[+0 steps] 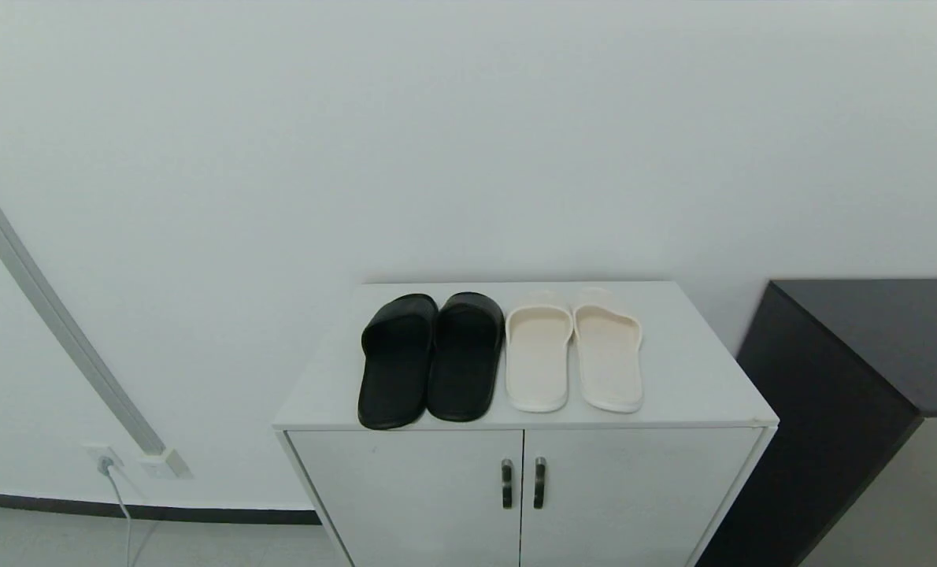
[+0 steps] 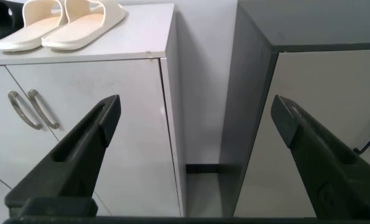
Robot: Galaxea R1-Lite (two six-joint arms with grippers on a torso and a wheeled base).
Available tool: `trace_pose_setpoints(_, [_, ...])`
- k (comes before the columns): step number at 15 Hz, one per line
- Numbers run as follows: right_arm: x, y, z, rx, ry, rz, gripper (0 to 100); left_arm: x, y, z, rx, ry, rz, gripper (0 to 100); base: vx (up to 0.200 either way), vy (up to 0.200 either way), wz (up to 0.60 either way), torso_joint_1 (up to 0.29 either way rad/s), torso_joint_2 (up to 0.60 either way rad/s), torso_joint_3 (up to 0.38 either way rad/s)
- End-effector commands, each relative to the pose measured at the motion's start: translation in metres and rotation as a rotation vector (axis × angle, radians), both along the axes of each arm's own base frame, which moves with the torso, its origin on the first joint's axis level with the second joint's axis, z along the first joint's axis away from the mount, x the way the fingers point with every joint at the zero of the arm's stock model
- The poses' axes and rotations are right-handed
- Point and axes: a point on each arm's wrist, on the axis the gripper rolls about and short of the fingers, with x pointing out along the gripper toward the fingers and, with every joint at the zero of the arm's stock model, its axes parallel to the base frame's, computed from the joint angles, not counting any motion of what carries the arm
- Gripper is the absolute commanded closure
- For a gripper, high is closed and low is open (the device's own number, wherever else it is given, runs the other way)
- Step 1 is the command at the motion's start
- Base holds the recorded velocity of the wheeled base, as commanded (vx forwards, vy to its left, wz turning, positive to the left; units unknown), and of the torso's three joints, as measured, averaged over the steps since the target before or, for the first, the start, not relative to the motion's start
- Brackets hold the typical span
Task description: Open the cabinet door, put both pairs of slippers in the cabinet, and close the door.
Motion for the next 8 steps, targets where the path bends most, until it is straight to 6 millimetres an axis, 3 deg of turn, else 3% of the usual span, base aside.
trace_pose_setpoints(1, [0.0001,0.0000,0.0001,0.001,0.001,0.001,0,0.0000,0.0000,0.0000,-0.002,0.000,0.001,100,0.000,0.000,0.00,0.000,0.00,0.000])
trace_pose_setpoints(8, [0.0001,0.0002,-0.0002,-0.019,0.003,0.009,0,0.0000,0.0000,0.0000,-0.001,0.000,-0.001,100,0.000,0.000,0.00,0.000,0.00,0.000])
